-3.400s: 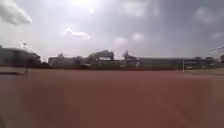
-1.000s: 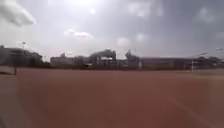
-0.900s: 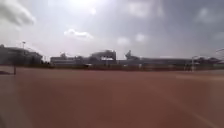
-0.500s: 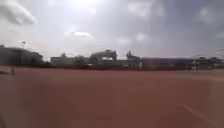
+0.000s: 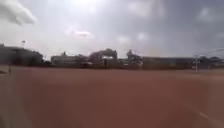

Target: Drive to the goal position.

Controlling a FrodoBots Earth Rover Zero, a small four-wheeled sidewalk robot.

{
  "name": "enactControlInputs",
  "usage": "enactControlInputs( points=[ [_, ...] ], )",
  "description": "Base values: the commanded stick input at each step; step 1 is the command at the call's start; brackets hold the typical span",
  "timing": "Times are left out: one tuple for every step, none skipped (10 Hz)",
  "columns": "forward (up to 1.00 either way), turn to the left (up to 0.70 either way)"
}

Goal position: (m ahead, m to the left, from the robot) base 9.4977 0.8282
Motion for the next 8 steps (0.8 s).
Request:
enactControlInputs(
  points=[
    [0.70, 0.00],
    [0.70, 0.00],
    [0.70, 0.00],
    [0.70, 0.00],
    [0.70, 0.00],
    [0.70, 0.00],
    [0.70, 0.00],
    [0.70, 0.00]
  ],
)
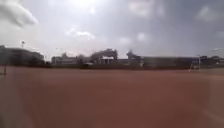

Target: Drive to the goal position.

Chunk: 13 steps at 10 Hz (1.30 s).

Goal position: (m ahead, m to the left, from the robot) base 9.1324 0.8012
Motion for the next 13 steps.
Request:
enactControlInputs(
  points=[
    [0.70, 0.00],
    [0.70, 0.00],
    [0.70, 0.00],
    [0.70, 0.00],
    [0.70, 0.00],
    [0.70, 0.00],
    [0.70, 0.00],
    [0.70, 0.00],
    [0.70, 0.00],
    [0.70, 0.00],
    [0.70, 0.00],
    [0.70, 0.00],
    [0.70, 0.00]
  ],
)
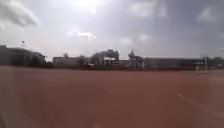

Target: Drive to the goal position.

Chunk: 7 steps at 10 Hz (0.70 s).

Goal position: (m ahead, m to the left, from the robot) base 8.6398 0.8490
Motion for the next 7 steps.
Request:
enactControlInputs(
  points=[
    [0.70, 0.00],
    [0.70, 0.00],
    [0.70, 0.00],
    [0.70, 0.00],
    [0.70, 0.00],
    [0.70, 0.00],
    [0.70, 0.00]
  ],
)
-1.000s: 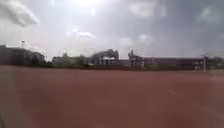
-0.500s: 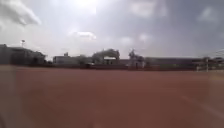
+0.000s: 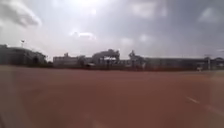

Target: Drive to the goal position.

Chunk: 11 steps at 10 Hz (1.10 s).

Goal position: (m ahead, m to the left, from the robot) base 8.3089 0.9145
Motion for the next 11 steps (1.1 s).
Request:
enactControlInputs(
  points=[
    [0.70, 0.00],
    [0.70, 0.00],
    [0.70, 0.00],
    [0.70, 0.00],
    [0.70, 0.00],
    [0.70, 0.00],
    [0.70, 0.00],
    [0.70, 0.00],
    [0.70, 0.00],
    [0.70, 0.00],
    [0.70, 0.00]
  ],
)
